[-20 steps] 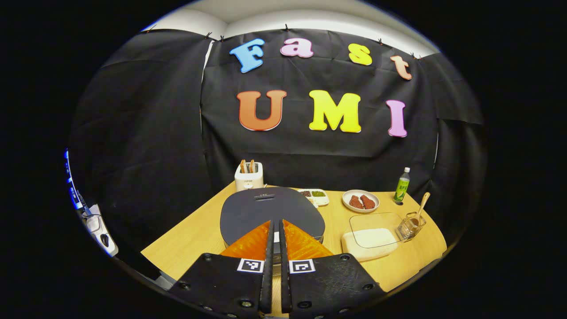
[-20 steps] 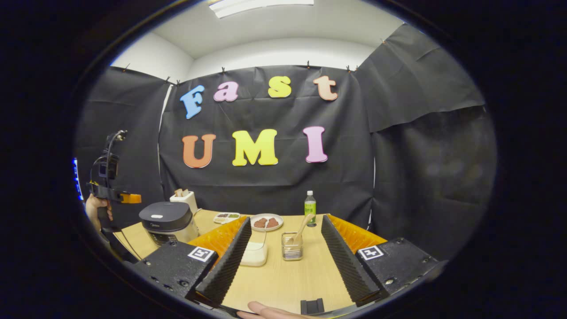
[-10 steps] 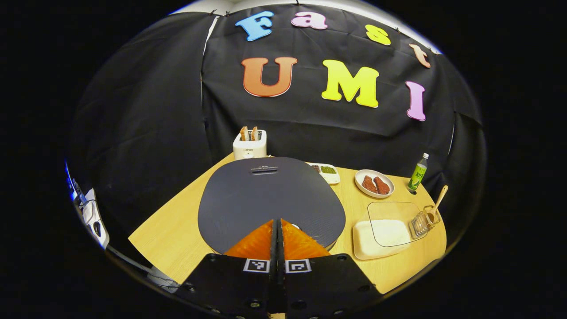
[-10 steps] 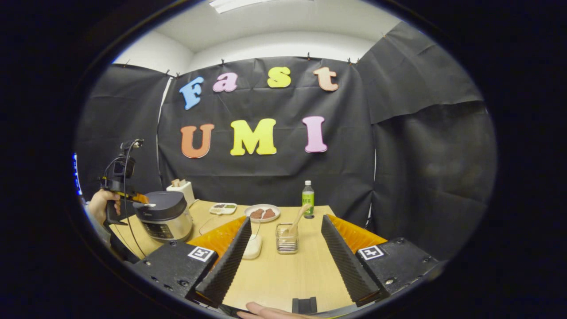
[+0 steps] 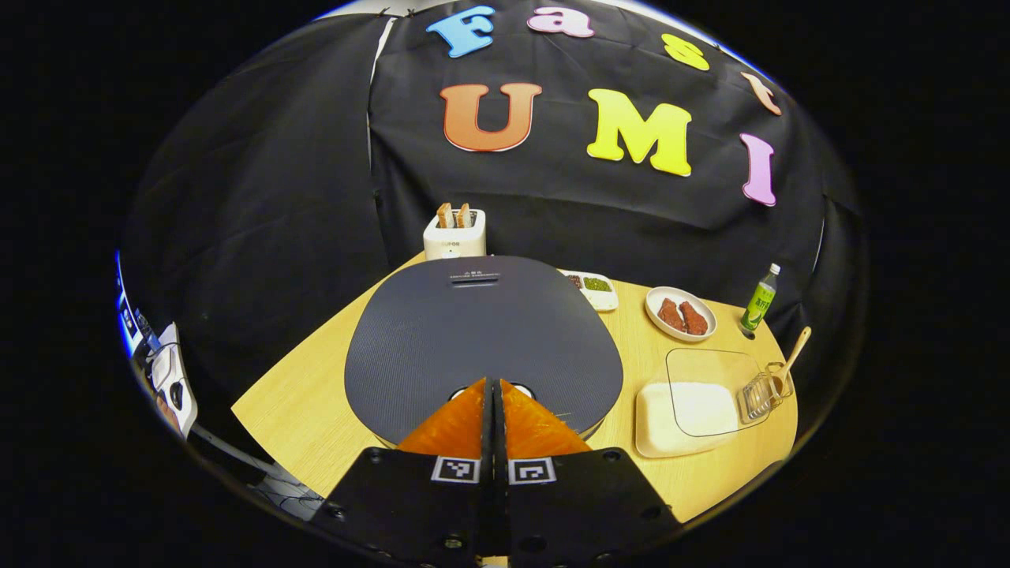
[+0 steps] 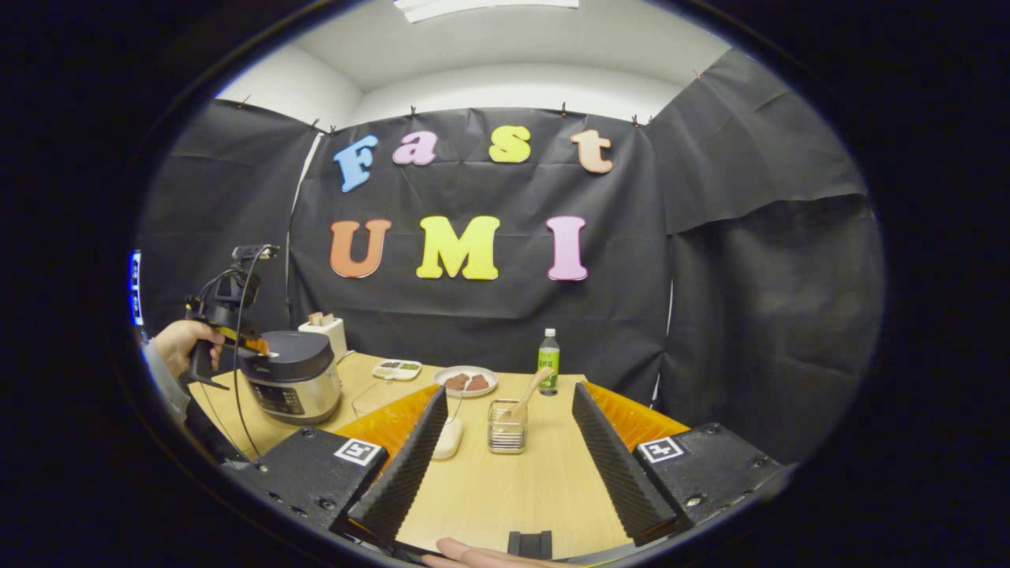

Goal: Close the left gripper, press the button to open the rice cooker; take a wooden spoon from the chopstick holder with the right hand, scoop a spoonful of rice and pour it into the rice cooker, then put the wooden spoon back into the chopstick holder.

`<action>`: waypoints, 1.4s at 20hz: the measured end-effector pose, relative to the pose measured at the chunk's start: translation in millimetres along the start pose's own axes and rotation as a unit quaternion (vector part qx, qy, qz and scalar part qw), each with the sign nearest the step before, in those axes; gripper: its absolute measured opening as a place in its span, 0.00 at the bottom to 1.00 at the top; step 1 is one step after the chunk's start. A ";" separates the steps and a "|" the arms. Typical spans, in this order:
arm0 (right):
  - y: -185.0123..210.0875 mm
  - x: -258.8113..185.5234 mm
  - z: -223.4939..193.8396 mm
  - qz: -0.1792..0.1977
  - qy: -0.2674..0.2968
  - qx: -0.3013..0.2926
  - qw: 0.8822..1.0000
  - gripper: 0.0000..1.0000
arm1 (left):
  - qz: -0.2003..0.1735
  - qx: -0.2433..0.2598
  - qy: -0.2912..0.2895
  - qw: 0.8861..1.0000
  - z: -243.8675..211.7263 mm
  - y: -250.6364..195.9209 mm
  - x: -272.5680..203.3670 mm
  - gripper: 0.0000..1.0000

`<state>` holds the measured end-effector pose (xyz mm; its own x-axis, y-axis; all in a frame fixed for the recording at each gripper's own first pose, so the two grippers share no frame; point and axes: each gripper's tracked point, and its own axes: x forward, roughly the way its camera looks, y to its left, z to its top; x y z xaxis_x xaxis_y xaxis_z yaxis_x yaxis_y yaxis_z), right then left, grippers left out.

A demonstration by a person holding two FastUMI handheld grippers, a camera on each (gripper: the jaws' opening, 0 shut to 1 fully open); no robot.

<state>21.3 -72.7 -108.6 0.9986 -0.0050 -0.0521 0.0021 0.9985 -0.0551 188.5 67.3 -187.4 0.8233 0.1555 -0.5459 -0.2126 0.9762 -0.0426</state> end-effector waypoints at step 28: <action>0.5 148.5 -9.8 -0.018 -0.029 0.044 0.998 1.00 | -0.072 0.023 -0.289 0.954 -20.1 -26.3 -228.8 0.95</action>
<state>169.0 -73.5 -126.2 0.9991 -0.0413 0.0062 0.0411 0.9986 0.0325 -4.8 3.1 -78.2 0.9978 0.0648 0.0155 -0.0641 0.9972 -0.0391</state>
